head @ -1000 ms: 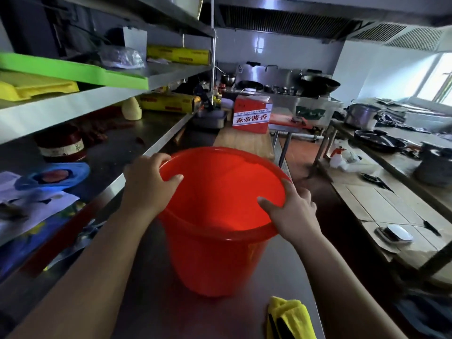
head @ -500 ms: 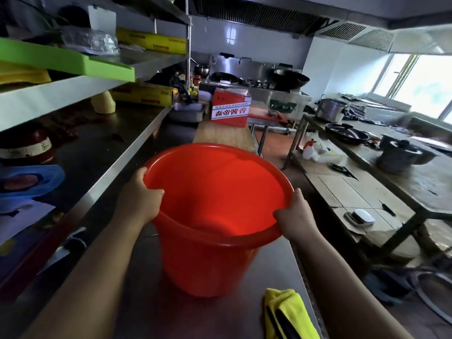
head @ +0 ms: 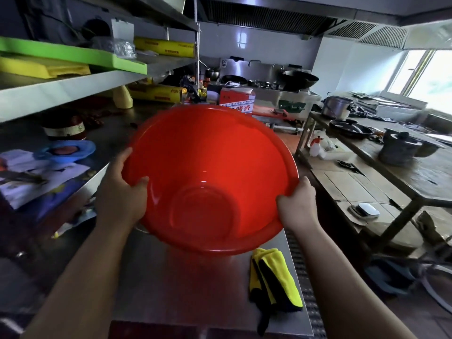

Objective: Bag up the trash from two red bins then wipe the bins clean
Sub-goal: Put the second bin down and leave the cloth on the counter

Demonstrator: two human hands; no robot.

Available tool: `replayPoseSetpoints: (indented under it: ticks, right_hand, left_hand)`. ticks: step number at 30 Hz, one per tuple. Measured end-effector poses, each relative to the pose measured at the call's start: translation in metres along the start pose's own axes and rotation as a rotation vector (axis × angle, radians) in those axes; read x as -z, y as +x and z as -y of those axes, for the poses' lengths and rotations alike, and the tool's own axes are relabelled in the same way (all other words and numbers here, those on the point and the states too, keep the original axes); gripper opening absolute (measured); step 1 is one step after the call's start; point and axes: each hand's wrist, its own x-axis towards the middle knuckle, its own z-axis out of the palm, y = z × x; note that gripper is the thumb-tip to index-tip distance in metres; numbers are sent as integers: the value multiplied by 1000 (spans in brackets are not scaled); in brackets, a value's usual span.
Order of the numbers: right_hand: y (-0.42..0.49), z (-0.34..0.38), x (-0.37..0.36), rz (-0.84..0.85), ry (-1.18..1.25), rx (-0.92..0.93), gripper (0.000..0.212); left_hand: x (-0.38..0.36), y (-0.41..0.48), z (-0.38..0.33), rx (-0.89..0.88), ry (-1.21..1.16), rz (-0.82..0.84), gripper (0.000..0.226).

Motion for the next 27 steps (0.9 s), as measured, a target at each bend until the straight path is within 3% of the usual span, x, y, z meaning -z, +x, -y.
replayPoseSetpoints:
  ticks: [6, 11, 15, 24, 27]
  right_hand:
    - [-61, -21, 54, -19, 22, 82, 34]
    - [-112, -40, 89, -41, 58, 90, 38]
    - [-152, -49, 111, -77, 70, 101, 61]
    - [-252, -39, 146, -161, 106, 66, 57]
    - [-290, -36, 147, -159, 121, 55, 41]
  left_hand:
    - [31, -86, -13, -103, -49, -110, 64]
    - [55, -145, -11, -63, -84, -123, 65]
    - [79, -186, -15, -15, -96, -168, 61]
    - [148, -240, -10, -41, -171, -134, 59]
    - [179, -258, 2, -23, -161, -123, 59]
